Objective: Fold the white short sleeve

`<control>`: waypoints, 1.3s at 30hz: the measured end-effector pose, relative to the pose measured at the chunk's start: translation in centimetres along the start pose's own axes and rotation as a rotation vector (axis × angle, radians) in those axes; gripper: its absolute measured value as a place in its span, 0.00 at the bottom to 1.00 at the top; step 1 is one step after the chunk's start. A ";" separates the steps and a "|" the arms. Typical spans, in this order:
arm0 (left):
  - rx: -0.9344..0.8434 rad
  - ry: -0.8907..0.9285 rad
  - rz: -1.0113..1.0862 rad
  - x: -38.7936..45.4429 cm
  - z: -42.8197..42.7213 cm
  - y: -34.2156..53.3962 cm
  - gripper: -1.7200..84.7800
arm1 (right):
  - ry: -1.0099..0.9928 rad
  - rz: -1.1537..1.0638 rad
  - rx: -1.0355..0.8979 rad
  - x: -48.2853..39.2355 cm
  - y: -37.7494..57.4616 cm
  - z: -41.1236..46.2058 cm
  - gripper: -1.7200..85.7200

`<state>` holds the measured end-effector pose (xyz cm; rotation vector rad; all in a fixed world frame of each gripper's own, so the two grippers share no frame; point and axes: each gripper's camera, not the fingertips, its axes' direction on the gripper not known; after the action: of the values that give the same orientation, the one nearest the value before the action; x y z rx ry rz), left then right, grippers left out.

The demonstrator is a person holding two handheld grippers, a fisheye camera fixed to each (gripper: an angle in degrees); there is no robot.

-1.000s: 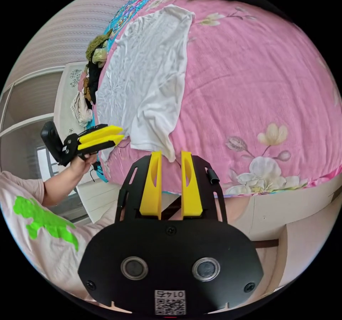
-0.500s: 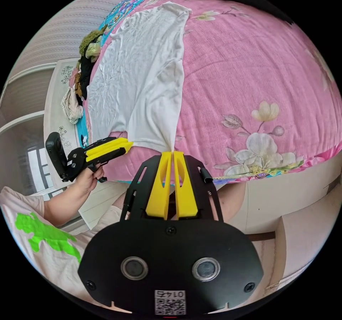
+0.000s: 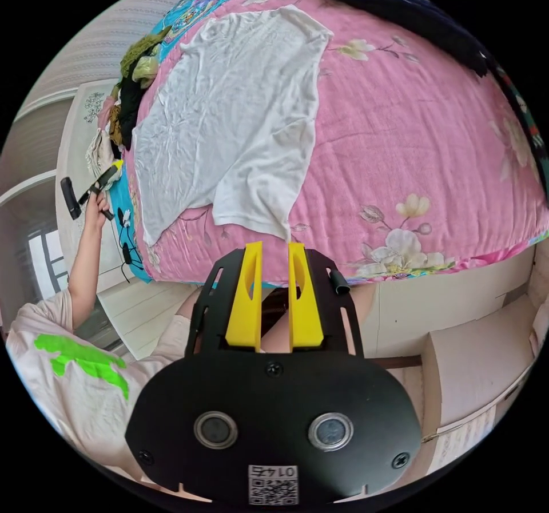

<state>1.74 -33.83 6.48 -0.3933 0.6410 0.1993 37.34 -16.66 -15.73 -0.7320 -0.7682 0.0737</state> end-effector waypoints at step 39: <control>-0.098 -0.221 -0.292 -12.8 0.7 0.5 0.07 | -0.068 -0.061 -0.126 -9.7 -4.3 10.2 0.07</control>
<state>-8.15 -33.83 14.71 -0.5461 0.3516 -0.0053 22.75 -17.12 -13.96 -0.8280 -0.8653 -0.0046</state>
